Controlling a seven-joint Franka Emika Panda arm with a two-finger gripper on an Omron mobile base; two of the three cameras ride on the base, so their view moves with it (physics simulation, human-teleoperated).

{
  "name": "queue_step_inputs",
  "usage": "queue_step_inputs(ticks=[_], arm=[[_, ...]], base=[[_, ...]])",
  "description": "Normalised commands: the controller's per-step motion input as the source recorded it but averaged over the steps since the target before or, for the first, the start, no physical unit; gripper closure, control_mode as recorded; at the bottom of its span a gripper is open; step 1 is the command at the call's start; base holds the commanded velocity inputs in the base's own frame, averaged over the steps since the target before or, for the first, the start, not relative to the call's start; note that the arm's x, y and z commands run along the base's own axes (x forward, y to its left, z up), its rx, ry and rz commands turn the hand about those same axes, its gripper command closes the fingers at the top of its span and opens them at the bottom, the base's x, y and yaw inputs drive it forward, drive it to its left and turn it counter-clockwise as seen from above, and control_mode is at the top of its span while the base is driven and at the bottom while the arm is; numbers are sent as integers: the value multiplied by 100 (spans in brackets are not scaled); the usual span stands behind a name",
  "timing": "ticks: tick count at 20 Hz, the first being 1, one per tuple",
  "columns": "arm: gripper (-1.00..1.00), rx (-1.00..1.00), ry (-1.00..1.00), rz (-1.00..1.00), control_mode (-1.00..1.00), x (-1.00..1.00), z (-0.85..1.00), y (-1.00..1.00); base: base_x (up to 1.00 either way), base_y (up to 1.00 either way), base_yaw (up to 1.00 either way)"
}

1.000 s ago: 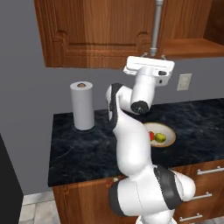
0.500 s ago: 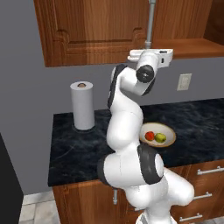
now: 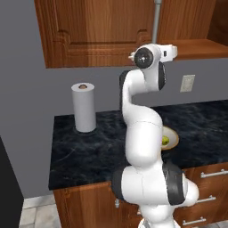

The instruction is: Open the cabinet. Pick the apple and pear from the cabinet and place them into the bowl. Then close the cabinet.

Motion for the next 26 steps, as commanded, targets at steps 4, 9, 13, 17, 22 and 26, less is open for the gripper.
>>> queue_step_inputs(ticks=[4, 9, 13, 17, 22, 26], arm=[[-100, 0, -13, 0, -100, -100, -13, 35], [-100, 0, -15, 0, -100, -31, -31, -11], [-100, -4, -2, -2, -100, 81, -59, -9], [-100, -4, 4, -8, -100, 100, -72, -13], [-100, 1, -18, -13, -100, -69, -1, 21], [-100, 3, -7, -10, -100, -100, 11, 36]], base=[[0, 0, 0], [0, 0, 0], [0, 0, 0], [0, 0, 0], [0, 0, 0], [0, 0, 0]])
